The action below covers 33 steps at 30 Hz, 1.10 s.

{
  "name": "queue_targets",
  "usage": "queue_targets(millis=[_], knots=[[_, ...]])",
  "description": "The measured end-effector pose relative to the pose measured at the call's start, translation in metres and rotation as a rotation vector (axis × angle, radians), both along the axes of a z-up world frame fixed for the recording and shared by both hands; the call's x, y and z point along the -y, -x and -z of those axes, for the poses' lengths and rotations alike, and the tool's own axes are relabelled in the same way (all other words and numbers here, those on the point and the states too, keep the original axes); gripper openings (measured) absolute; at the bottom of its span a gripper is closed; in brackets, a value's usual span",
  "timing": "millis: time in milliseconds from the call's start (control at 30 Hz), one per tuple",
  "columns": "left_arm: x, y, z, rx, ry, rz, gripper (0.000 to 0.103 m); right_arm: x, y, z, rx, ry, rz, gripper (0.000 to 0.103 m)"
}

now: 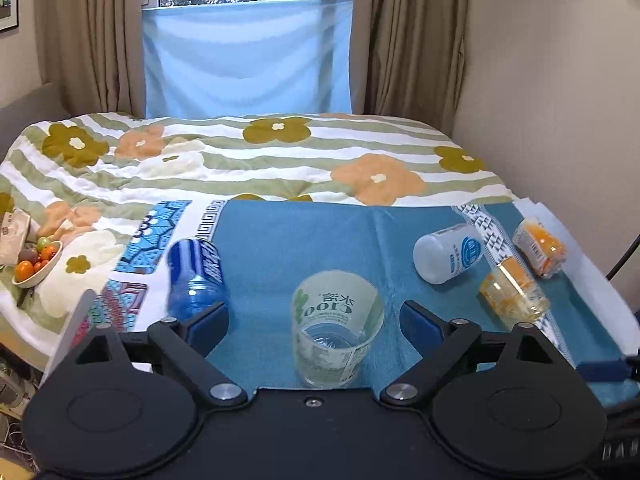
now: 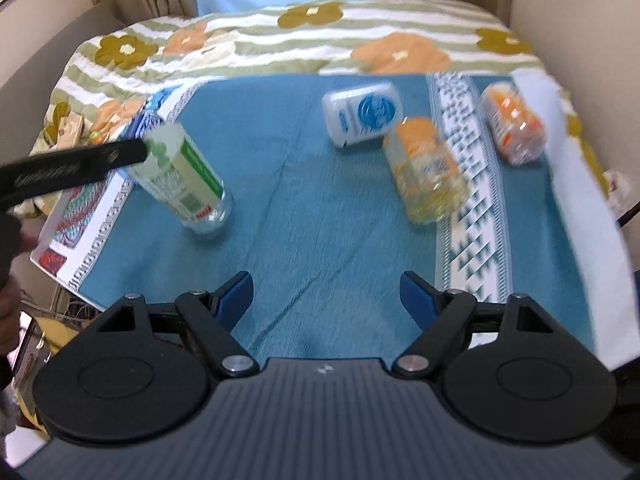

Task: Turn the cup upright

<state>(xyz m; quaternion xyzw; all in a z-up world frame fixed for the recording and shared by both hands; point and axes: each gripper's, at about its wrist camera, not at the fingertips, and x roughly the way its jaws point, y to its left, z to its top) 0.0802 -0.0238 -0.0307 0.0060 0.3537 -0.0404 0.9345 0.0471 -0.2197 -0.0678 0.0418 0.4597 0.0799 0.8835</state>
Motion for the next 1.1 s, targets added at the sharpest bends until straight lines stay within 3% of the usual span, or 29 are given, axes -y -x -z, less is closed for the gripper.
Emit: queue_targets(millis=[200, 433, 1100], knots=[[-0.016, 0.019, -0.033, -0.002, 0.015, -0.012, 0.095, 0.003, 0.008, -0.045, 0.078, 0.040, 0.085, 0.100], [-0.028, 0.033, -0.050, -0.013, -0.013, -0.019, 0.096, 0.001, 0.018, -0.076, 0.167, 0.090, 0.151, 0.103], [-0.036, 0.052, -0.045, -0.025, -0.011, -0.027, 0.096, -0.008, 0.035, -0.079, 0.189, 0.153, 0.204, 0.103]])
